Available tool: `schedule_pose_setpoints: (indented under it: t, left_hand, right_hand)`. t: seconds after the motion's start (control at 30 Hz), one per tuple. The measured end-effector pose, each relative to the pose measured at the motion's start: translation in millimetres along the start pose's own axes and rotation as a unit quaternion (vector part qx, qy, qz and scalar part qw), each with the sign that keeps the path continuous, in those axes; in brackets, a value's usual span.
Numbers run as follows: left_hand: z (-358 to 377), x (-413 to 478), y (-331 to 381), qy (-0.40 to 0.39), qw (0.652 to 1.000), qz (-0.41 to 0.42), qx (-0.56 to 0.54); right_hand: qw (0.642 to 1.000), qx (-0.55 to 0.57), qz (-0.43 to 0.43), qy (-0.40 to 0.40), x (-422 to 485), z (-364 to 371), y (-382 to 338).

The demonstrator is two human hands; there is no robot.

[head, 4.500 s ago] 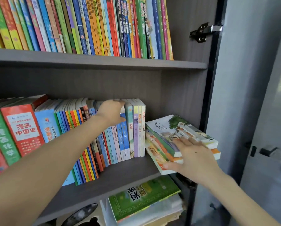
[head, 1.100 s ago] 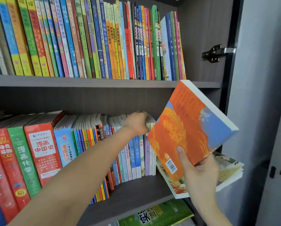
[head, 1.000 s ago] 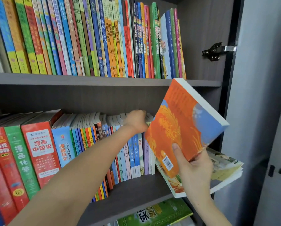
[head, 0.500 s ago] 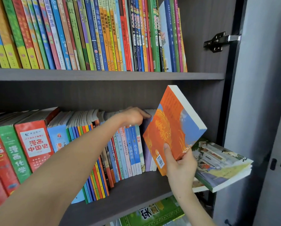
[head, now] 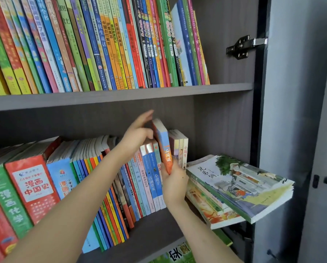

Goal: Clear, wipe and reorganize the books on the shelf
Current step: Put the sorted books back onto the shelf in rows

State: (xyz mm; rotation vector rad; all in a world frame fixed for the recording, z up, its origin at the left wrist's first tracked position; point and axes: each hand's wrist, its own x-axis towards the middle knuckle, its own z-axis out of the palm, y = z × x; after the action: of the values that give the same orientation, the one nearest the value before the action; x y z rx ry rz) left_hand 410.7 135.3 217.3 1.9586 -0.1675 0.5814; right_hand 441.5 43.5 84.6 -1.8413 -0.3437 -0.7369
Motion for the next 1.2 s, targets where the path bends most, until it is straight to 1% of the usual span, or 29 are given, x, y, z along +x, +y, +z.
schedule_pose_setpoints:
  t: [0.07, 0.13, 0.23, 0.33, 0.43, 0.5, 0.63, 0.7, 0.77, 0.83, 0.9, 1.0, 1.13, 1.2]
  left_hand:
    - [0, -6, -2, -0.085, 0.991, 0.022, 0.104]
    - [-1, -9, -2, -0.118, 0.974, 0.032, 0.188]
    - [1, -13, 1, -0.126, 0.957, 0.053, 0.257]
    - [6, -13, 2, -0.120, 0.934, 0.078, 0.328]
    - [14, -7, 2, -0.090, 0.907, 0.102, 0.398]
    - [14, -1, -4, -0.095, 0.898, 0.095, 0.420]
    - [15, 8, -16, -0.125, 0.867, 0.048, 0.480]
    - [19, 10, -15, -0.124, 0.855, 0.042, 0.502]
    - [26, 9, -13, -0.124, 0.830, 0.060, 0.540]
    - [29, 8, -13, -0.124, 0.813, 0.071, 0.565]
    - [28, 12, -13, -0.130, 0.797, 0.064, 0.587]
    - [30, 23, -17, -0.137, 0.761, 0.062, 0.632]
    - [36, 37, -18, -0.130, 0.745, 0.066, 0.651]
    - [37, 36, -19, -0.127, 0.734, 0.067, 0.664]
  right_hand:
    - [1.000, -0.023, 0.004, 0.003, -4, 5, -1]
    - [0.996, -0.077, 0.013, -0.035, -6, 0, -1]
    - [0.966, -0.223, 0.005, -0.128, -7, -18, 4]
    - [0.951, -0.257, 0.008, -0.171, -15, -26, 5]
    - [0.953, -0.245, 0.036, -0.176, -13, -20, 9]
    - [0.947, -0.245, 0.055, -0.198, -10, -15, 10]
    - [0.926, -0.273, 0.075, -0.249, -3, -8, 16]
    - [0.905, -0.323, 0.054, -0.272, 0, -8, 19]
    - [0.878, -0.380, 0.035, -0.289, 0, -11, 19]
    - [0.863, -0.401, 0.030, -0.305, -1, -11, 21]
    - [0.857, -0.401, 0.032, -0.323, 0, -10, 22]
    - [0.845, -0.413, 0.017, -0.339, 1, -8, 20]
    - [0.838, -0.428, 0.002, -0.337, 3, -9, 16]
    - [0.844, -0.419, 0.000, -0.333, -2, -14, 15]
